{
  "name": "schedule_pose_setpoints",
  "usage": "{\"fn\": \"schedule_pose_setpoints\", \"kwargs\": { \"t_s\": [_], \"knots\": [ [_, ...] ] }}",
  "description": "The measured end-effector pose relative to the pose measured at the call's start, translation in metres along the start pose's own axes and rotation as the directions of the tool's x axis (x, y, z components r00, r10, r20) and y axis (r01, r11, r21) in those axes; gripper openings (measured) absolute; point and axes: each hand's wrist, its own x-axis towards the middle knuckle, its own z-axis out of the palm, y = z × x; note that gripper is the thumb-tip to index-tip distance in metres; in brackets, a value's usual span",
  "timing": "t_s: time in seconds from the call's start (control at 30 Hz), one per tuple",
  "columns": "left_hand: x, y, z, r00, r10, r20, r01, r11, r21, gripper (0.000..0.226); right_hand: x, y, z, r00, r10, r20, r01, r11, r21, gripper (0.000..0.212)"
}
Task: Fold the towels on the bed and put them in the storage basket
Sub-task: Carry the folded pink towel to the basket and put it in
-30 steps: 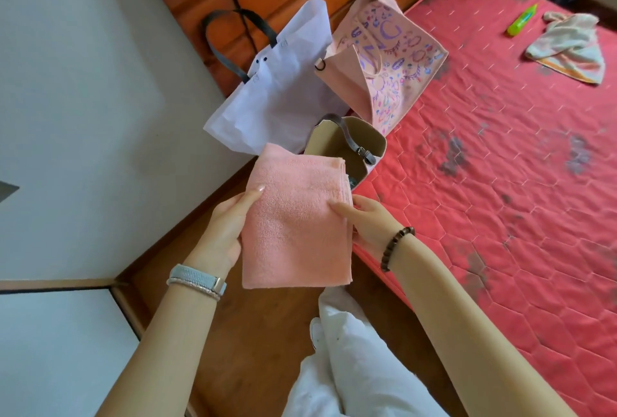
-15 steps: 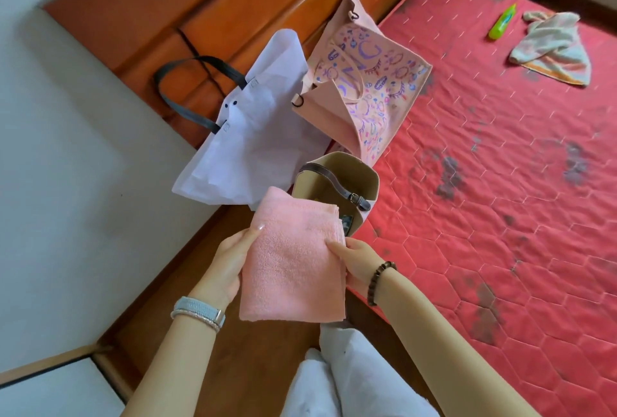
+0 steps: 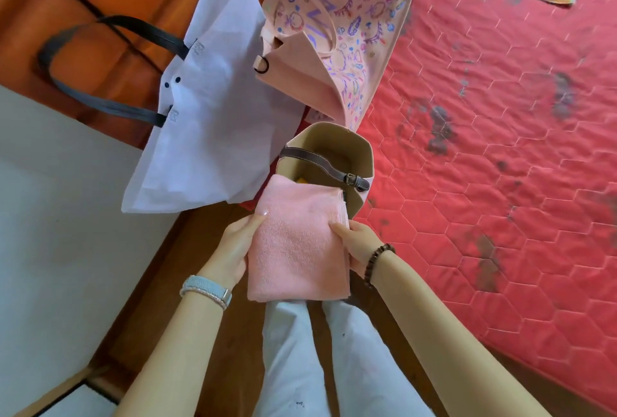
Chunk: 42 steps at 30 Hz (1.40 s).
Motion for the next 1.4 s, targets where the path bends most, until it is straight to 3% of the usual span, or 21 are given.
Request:
{"fn": "schedule_pose_setpoints", "kwargs": {
  "t_s": [0.37, 0.6, 0.7, 0.83, 0.97, 1.07, 1.2, 1.4],
  "knots": [
    [0.075, 0.002, -0.002, 0.978, -0.02, 0.206, -0.008, 0.992, 0.13, 0.047, 0.045, 0.022, 0.007, 0.961, -0.067, -0.267, 0.108, 0.985, 0.138, 0.012],
    [0.11, -0.008, -0.005, 0.969, -0.015, 0.245, -0.019, 0.991, 0.135, 0.044, 0.075, 0.033, 0.015, 0.934, -0.072, -0.351, 0.157, 0.962, 0.221, 0.017],
    [0.108, -0.015, -0.01, 0.966, -0.006, 0.26, -0.03, 0.991, 0.134, 0.048, 0.076, 0.042, 0.016, 0.926, -0.141, -0.35, 0.205, 0.966, 0.154, 0.038],
    [0.097, -0.021, -0.017, 0.972, 0.008, 0.233, -0.042, 0.989, 0.143, 0.055, 0.069, 0.06, 0.013, 0.951, -0.156, -0.268, 0.199, 0.97, 0.142, 0.045],
    [0.084, -0.028, -0.027, 0.953, -0.091, 0.29, 0.041, 0.984, 0.175, 0.052, 0.059, 0.076, 0.007, 0.97, -0.158, -0.186, 0.183, 0.975, 0.125, 0.058],
    [0.08, -0.026, -0.027, 0.941, -0.081, 0.328, 0.029, 0.987, 0.161, 0.048, 0.056, 0.078, 0.003, 0.963, -0.22, -0.158, 0.247, 0.953, 0.175, 0.056],
    [0.092, -0.01, -0.017, 0.954, 0.011, 0.299, -0.045, 0.993, 0.107, 0.052, 0.062, 0.061, 0.003, 0.914, -0.34, -0.223, 0.383, 0.904, 0.192, 0.058],
    [0.116, 0.014, 0.003, 0.949, 0.114, 0.295, -0.139, 0.988, 0.067, 0.066, 0.083, 0.035, 0.0, 0.891, -0.377, -0.254, 0.436, 0.865, 0.248, 0.03]
  ]
}}
